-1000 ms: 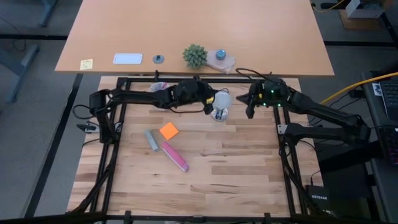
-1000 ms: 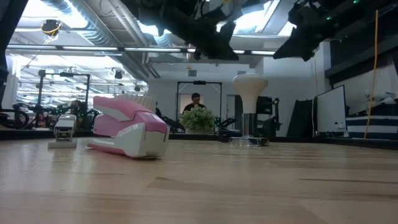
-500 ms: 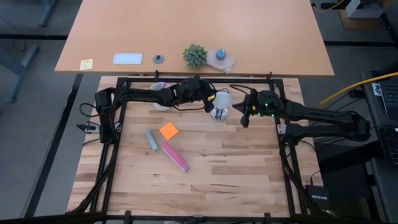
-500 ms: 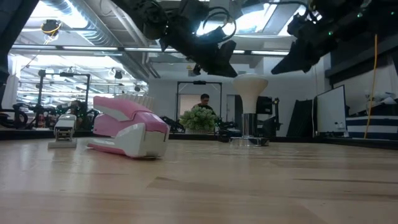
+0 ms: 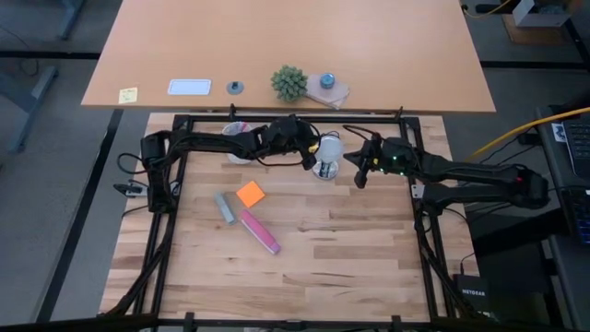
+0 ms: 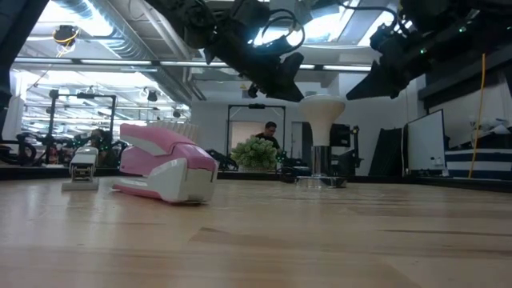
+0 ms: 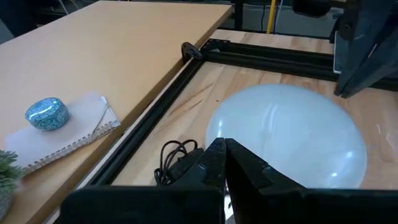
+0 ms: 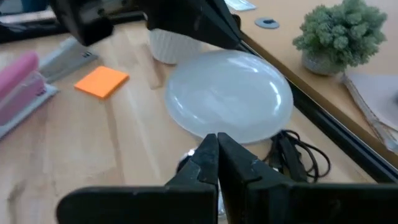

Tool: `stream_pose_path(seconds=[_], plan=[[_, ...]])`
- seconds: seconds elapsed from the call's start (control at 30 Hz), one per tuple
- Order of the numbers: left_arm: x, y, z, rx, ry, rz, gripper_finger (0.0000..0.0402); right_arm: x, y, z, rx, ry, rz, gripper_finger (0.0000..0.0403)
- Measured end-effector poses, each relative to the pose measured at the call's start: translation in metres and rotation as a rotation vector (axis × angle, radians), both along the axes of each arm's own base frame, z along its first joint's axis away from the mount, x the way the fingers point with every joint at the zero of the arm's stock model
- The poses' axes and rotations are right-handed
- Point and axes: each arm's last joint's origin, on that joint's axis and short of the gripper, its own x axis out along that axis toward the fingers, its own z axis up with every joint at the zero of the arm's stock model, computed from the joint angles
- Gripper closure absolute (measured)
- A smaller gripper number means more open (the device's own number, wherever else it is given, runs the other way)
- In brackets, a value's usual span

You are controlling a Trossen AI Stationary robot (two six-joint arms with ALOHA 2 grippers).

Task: Screw lightbulb
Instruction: Remove the lightbulb from the lamp

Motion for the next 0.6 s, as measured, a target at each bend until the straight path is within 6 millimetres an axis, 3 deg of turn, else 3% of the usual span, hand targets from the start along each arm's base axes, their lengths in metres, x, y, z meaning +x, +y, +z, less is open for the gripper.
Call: stream_pose_path(seconds=[0.6], plan=[[0.001,-0.021,-0.001,-0.057,0.039,-0.026,0.0402,0.013,-0.009,-0.009,-0.06,0.022,-0.144,0.04]])
